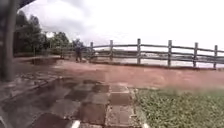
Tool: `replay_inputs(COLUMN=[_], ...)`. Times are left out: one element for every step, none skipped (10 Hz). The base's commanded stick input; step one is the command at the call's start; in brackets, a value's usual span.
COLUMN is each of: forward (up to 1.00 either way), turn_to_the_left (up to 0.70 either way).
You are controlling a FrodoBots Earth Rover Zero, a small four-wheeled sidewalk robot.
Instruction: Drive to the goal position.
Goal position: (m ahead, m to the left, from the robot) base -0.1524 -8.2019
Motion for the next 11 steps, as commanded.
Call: replay_inputs(forward=[0.70,0.70,0.70,0.70,0.70,0.70,0.70,0.70,0.70,0.70,0.70], turn_to_the_left=[0.00,0.00,0.00,0.00,0.00,0.00,0.00,0.00,0.00,0.00,0.00])
